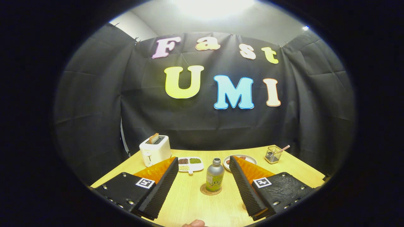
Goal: Take the bottle from table, then pour the juice into the cup, finally place the bottle on the coaster
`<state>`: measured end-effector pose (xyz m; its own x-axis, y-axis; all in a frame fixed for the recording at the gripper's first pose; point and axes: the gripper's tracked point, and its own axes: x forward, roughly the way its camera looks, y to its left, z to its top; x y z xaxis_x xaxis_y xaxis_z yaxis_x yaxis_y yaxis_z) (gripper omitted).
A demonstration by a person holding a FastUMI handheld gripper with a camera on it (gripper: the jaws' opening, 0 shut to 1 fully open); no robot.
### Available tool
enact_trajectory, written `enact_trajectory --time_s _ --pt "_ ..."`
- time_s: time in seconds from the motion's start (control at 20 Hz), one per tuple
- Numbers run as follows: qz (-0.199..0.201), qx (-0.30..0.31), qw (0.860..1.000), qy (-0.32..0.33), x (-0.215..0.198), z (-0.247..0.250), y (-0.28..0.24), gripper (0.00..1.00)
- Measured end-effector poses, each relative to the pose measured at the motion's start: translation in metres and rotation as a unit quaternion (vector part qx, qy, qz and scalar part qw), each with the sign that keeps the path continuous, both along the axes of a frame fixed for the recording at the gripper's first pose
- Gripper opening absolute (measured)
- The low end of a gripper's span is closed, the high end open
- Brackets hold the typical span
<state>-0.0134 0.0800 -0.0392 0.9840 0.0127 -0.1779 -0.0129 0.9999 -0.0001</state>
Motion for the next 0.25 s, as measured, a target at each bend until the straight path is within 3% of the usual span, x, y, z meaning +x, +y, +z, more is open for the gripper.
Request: enact_trajectory --time_s 0.25 --pt "0.006 -0.010 1.000 -0.014 -0.0093 0.0118 -0.0001 0.98"
